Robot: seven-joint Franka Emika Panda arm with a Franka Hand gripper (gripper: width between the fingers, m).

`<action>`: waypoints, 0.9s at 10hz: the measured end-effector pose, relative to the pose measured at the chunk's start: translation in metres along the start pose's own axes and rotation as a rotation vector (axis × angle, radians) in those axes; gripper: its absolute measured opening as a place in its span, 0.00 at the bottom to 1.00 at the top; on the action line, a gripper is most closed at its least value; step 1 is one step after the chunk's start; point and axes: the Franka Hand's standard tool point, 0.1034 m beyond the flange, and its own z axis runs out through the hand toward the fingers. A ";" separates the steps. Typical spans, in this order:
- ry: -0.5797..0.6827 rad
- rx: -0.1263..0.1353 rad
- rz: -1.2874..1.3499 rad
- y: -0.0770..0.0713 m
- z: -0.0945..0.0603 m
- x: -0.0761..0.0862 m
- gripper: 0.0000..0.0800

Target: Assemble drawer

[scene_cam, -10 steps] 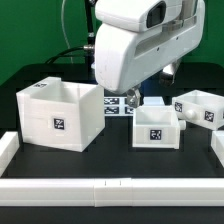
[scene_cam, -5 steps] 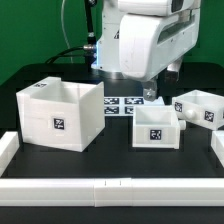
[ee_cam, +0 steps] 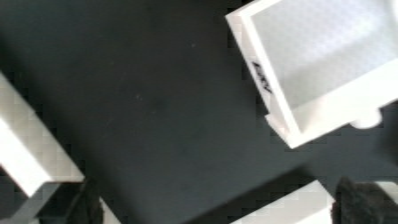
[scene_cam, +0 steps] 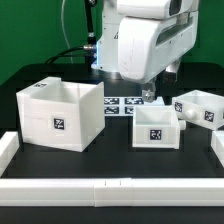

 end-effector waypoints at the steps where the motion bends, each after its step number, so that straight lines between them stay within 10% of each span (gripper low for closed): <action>1: 0.035 -0.051 -0.047 -0.013 0.012 -0.003 0.81; 3: 0.071 -0.084 -0.107 -0.045 0.048 -0.014 0.81; 4: 0.063 -0.051 -0.072 -0.044 0.059 -0.021 0.81; 9: 0.085 -0.071 -0.071 -0.050 0.081 -0.022 0.81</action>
Offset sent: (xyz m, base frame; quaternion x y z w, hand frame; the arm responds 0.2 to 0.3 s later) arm -0.0177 0.0017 -0.0517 0.0682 0.0579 0.0642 0.9939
